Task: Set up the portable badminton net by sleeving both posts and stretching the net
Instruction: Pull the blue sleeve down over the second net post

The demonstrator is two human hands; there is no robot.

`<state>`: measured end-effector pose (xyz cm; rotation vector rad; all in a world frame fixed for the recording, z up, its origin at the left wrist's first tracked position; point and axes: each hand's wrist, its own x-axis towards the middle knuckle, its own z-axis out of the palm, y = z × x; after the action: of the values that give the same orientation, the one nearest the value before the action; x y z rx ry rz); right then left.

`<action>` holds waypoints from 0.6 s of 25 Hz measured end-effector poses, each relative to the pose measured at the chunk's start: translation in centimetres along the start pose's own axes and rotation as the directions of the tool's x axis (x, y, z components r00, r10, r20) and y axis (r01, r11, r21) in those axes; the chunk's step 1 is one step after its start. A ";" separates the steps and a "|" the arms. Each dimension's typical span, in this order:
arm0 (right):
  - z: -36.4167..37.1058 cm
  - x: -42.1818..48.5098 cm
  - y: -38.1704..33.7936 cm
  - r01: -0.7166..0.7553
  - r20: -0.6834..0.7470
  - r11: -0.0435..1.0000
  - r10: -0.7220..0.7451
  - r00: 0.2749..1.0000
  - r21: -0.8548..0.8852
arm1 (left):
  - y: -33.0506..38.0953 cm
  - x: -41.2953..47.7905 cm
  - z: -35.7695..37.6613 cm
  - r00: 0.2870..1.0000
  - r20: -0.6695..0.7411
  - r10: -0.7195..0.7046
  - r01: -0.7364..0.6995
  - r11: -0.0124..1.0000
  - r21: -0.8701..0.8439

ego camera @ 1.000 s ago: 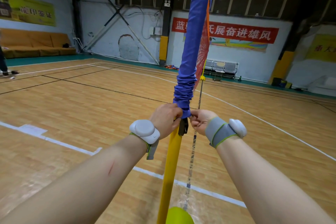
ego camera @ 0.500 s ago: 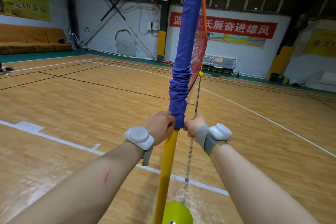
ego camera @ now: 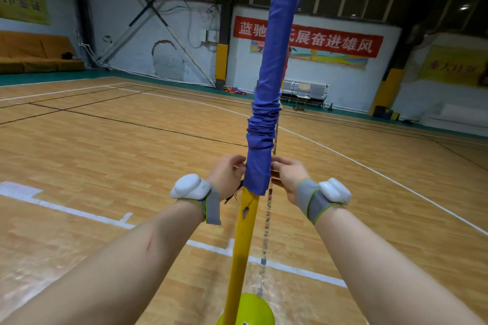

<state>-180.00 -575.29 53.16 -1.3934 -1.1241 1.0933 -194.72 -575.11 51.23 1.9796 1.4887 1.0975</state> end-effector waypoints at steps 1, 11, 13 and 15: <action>0.5 0.4 0.0 -0.015 -0.014 1.000 0.015 1.000 0.001 | -0.3 0.6 -0.1 0.999 0.041 0.027 -0.026 0.999 -0.027; 1.5 -0.8 1.1 -0.102 -0.155 0.989 0.084 0.984 -0.110 | -2.6 3.3 -2.0 0.894 0.412 0.178 -0.197 0.980 0.004; 1.8 -1.3 0.9 -0.022 -0.182 0.985 -0.009 0.983 -0.168 | -2.3 3.5 -2.4 0.880 0.424 0.212 -0.204 0.977 -0.065; 1.6 -1.7 0.5 0.110 -0.252 0.973 -0.161 0.954 -0.205 | -1.5 3.7 -2.6 0.904 0.357 0.237 -0.177 0.965 -0.192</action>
<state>-181.80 -576.75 52.62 -1.5341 -1.1279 0.6893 -197.25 -571.45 52.90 2.1249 0.9808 0.8193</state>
